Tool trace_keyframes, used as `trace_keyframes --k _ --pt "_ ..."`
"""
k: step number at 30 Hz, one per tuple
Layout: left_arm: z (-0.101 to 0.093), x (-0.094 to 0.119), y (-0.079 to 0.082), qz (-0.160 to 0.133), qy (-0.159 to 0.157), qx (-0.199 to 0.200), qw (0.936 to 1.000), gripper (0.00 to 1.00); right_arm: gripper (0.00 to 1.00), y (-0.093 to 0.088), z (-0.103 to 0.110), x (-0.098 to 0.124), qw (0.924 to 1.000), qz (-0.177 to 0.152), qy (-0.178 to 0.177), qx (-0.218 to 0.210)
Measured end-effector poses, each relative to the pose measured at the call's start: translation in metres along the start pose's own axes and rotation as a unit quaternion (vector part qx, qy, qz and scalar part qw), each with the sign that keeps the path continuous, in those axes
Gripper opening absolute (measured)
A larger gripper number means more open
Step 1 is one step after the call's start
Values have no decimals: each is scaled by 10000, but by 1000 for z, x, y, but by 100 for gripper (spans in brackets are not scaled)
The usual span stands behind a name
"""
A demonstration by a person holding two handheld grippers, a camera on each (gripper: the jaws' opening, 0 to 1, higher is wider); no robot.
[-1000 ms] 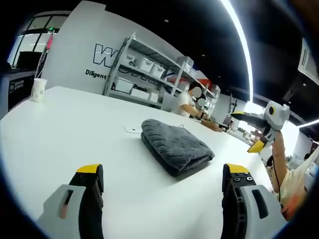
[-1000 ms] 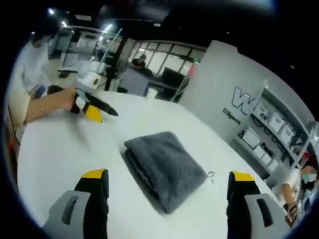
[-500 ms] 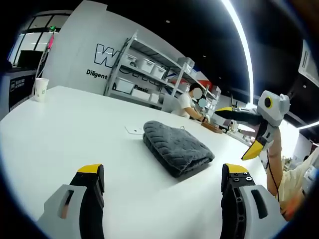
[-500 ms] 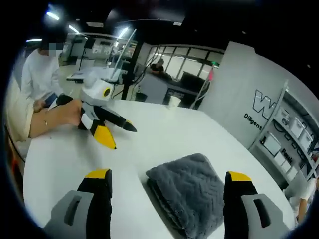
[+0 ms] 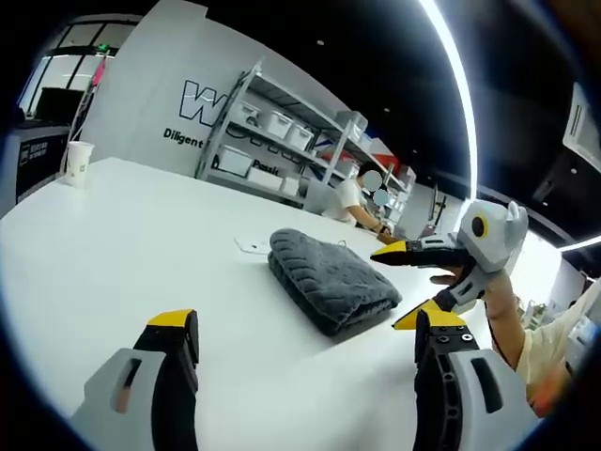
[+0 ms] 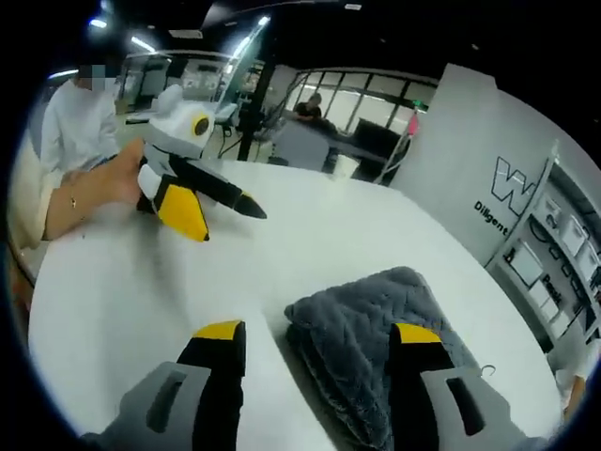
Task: Open the folded towel by lifting each exposed corner and separating the folded layers until the towel lies flat within the target outline without major curled edges
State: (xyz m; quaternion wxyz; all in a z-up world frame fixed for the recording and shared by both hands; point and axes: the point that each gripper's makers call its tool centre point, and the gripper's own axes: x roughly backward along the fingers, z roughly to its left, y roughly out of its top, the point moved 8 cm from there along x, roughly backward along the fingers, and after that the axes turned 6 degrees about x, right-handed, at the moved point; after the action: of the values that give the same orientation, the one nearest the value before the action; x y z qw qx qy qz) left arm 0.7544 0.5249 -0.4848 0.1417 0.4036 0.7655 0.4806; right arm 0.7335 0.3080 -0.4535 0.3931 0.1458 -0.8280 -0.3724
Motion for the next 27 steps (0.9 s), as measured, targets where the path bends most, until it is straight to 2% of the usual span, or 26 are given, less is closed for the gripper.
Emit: trace_keyframes --k 7,12,20,23,25,27 --pt "-1 0 1 -20 -50 23 10000 93 39 -4 3 -6 9999 3 -30 96" --pt "1 0 0 2 -33 35 10000 93 36 -6 10 -16 9997 87 55 224" --pt "1 0 0 26 -24 25 10000 92 31 -9 17 -32 9991 18 -62 412" --pt "1 0 1 19 -16 11 10000 92 22 -11 14 -35 9973 125 -315 659" --pt "1 1 2 9 -19 5 10000 92 11 -10 12 -35 9950 123 -493 856" --pt "0 2 2 -6 -26 8 10000 92 8 -9 12 -35 9950 105 -514 848"
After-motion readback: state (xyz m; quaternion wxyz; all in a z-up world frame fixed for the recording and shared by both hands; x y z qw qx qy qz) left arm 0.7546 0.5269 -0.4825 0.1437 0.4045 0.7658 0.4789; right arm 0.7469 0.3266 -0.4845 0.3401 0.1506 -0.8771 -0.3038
